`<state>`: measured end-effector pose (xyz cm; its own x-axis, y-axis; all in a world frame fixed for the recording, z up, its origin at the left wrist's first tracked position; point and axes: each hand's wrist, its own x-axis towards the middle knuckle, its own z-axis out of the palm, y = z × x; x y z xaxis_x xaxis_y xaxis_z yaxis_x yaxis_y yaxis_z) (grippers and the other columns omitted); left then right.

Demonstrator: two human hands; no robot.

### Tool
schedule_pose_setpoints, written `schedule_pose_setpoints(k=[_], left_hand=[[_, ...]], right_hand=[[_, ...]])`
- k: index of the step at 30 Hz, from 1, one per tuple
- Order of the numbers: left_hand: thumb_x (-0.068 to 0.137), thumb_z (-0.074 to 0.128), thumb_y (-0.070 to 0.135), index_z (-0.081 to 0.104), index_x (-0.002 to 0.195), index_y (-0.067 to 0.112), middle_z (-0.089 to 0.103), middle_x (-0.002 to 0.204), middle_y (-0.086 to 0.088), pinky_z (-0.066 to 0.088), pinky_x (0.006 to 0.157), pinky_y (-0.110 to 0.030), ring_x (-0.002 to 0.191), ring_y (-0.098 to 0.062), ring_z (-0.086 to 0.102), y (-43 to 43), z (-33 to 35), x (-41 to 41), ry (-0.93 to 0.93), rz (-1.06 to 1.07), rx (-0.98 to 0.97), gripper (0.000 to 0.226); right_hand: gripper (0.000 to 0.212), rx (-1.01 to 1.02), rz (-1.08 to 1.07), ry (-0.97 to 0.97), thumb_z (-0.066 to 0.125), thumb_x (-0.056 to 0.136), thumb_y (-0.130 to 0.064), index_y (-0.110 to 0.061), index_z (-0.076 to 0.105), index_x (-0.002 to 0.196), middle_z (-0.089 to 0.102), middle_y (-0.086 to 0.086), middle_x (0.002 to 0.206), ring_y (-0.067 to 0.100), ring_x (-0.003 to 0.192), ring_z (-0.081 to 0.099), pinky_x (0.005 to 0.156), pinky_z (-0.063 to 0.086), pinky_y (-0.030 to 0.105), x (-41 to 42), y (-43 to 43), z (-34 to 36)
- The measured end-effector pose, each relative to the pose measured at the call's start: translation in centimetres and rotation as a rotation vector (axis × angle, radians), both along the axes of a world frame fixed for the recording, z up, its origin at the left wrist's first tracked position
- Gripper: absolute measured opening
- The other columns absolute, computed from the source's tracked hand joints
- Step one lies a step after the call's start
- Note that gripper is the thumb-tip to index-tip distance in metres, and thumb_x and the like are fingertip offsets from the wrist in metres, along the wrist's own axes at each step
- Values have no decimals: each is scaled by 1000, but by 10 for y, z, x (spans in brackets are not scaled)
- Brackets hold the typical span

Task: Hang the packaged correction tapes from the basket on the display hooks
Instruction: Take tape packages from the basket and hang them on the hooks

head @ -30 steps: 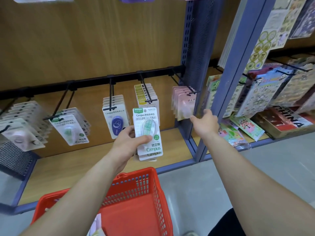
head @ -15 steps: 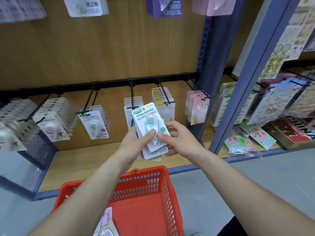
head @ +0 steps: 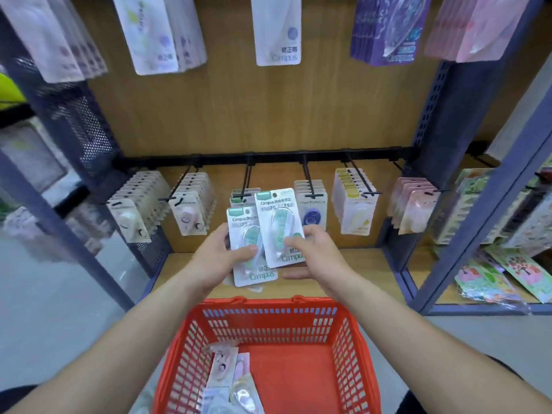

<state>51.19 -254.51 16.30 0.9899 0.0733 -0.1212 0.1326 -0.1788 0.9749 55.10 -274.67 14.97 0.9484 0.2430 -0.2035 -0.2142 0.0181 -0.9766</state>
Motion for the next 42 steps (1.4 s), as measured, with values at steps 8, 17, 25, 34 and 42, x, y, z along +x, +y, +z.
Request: schedule_pose_setpoints(k=[8,17,25,34,42], left_hand=[[90,73,1,61,125,14,75,119,-5,55,98,-54,109,-26,72,72,-22,-16,39,220,-92,40],[86,79,8,58,128,20,76,118,5,58,92,-52,103,-21,75,100,-45,-12,50,267,-129,48],[85,79,8,56,131,16,76,116,3,61,86,-46,100,-21,76,96,-48,-4,58,309,-150,52],[80,82,7,56,130,14,77,112,1,59,63,-25,93,-17,77,72,-50,1,39,322,-162,57],[88,76,6,60,120,20,77,110,-3,61,83,-55,97,-29,75,66,-55,3,19,413,-132,38]], right_hand=[[19,-173,-10,20,63,96,-13,-20,53,111,68,1,115,20,93,74,72,65,42,26,42,-36],[18,-139,-72,20,64,97,-15,-24,54,109,70,3,112,24,96,73,74,65,47,66,78,-55],[25,-303,-71,-12,64,98,-33,-21,51,116,70,3,112,22,80,77,69,64,45,80,93,-70],[19,-259,242,-95,67,97,-35,-19,66,106,73,5,107,19,91,71,74,54,32,45,98,-46],[11,-132,163,-31,60,102,-23,-14,58,107,76,0,102,19,87,76,64,62,37,48,92,-46]])
